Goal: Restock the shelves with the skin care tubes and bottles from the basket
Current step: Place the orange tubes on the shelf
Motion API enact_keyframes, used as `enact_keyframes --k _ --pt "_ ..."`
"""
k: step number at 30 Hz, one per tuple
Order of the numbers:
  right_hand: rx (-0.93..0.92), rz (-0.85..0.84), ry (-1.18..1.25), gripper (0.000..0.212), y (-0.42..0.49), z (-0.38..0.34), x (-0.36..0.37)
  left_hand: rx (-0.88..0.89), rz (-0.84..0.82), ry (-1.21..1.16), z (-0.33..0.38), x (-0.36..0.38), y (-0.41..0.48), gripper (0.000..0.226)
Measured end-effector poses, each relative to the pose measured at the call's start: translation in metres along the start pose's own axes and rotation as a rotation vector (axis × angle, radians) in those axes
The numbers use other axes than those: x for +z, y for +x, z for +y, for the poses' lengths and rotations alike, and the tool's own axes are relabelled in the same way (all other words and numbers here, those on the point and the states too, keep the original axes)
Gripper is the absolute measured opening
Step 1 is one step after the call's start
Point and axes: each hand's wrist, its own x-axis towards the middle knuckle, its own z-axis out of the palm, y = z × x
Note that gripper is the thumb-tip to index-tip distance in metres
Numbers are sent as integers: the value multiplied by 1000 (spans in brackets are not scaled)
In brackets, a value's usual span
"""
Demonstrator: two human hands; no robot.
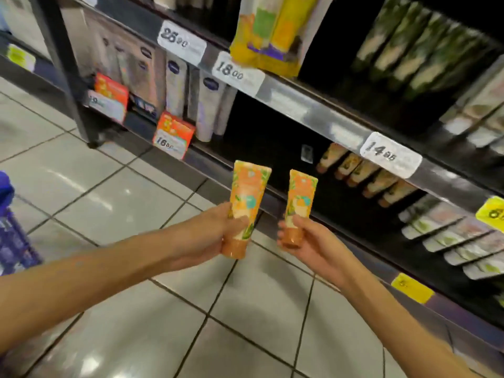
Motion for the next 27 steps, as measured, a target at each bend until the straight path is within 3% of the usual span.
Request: enact_keyframes --k 5,9,13,18,21,24,27 --pt "-220 86 32 13 31 -11 -61 -41 17 285 3 21 52 36" --pt "-426 340 -101 13 40 -39 -123 184 88 573 13 47 122 43" --pt "-557 492 -392 28 62 -61 -165 385 179 541 9 74 202 46" --pt "-642 567 -670 35 96 -54 -177 395 186 698 -21 95 264 46" --pt "-691 579 -739 42 108 -57 -175 440 186 730 -26 94 275 46" --pt "-721 622 -746 51 113 -57 -173 511 289 708 -29 90 277 46" --pt "-730 656 -695 47 116 -57 -173 544 312 728 -29 89 279 46"
